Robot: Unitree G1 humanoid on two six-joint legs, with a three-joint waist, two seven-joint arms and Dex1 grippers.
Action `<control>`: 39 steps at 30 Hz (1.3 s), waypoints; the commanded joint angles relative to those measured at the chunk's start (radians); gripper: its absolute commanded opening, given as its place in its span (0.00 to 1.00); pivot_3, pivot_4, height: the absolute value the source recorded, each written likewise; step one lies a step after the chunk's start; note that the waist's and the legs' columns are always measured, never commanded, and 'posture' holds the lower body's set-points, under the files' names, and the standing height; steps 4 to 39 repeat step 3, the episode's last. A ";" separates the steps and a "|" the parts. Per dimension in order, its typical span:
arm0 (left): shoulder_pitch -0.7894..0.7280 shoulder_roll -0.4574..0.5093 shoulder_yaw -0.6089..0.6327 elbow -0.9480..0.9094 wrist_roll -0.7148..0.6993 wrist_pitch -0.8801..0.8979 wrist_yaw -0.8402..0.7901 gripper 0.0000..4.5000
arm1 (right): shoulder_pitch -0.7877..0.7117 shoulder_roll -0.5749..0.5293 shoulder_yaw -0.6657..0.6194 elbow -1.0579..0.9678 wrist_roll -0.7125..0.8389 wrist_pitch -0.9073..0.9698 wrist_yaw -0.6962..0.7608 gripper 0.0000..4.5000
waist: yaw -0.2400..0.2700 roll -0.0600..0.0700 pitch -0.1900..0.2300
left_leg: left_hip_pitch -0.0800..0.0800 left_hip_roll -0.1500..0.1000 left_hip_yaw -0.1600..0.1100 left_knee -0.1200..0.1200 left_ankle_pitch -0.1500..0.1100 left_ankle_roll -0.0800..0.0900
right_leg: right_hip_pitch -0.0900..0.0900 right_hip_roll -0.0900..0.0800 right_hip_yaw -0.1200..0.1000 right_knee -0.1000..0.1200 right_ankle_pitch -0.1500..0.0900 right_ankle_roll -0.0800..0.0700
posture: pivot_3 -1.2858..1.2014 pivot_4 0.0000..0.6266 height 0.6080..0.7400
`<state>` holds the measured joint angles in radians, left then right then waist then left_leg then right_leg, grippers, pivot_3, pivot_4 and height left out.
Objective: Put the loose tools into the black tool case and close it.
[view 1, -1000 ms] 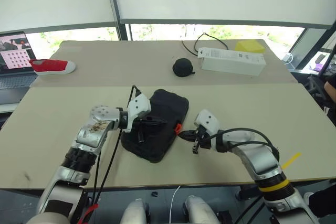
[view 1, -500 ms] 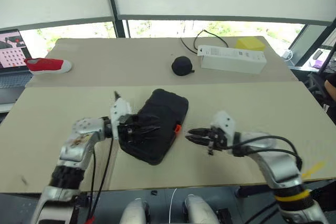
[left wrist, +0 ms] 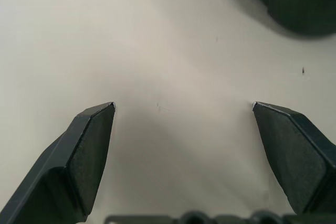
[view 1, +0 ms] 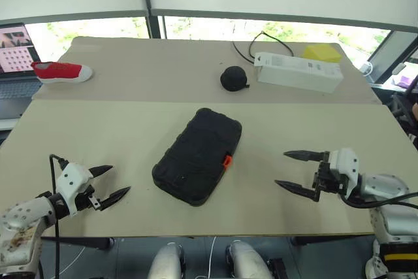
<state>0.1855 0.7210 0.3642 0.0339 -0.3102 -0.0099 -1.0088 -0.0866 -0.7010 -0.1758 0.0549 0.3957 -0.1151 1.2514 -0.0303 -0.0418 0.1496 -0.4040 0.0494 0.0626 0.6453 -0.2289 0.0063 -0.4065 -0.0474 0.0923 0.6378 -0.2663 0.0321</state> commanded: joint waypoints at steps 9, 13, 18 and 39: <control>0.038 -0.023 0.057 -0.051 -0.018 -0.038 0.072 1.00 | -0.034 -0.004 -0.033 0.054 -0.008 -0.081 -0.026 0.99 | 0.010 0.000 0.000 | 0.000 0.000 0.001 0.000 0.000 0.000 | 0.000 0.000 0.000 0.000 0.000 0.000 | 0.52 0.24 1.00; 0.038 -0.023 0.057 -0.051 -0.018 -0.038 0.072 1.00 | -0.034 -0.004 -0.033 0.054 -0.008 -0.081 -0.026 0.99 | 0.010 0.000 0.000 | 0.000 0.000 0.001 0.000 0.000 0.000 | 0.000 0.000 0.000 0.000 0.000 0.000 | 0.52 0.24 1.00; 0.038 -0.023 0.057 -0.051 -0.018 -0.038 0.072 1.00 | -0.034 -0.004 -0.033 0.054 -0.008 -0.081 -0.026 0.99 | 0.010 0.000 0.000 | 0.000 0.000 0.001 0.000 0.000 0.000 | 0.000 0.000 0.000 0.000 0.000 0.000 | 0.52 0.24 1.00; 0.038 -0.023 0.057 -0.051 -0.018 -0.038 0.072 1.00 | -0.034 -0.004 -0.033 0.054 -0.008 -0.081 -0.026 0.99 | 0.010 0.000 0.000 | 0.000 0.000 0.001 0.000 0.000 0.000 | 0.000 0.000 0.000 0.000 0.000 0.000 | 0.52 0.24 1.00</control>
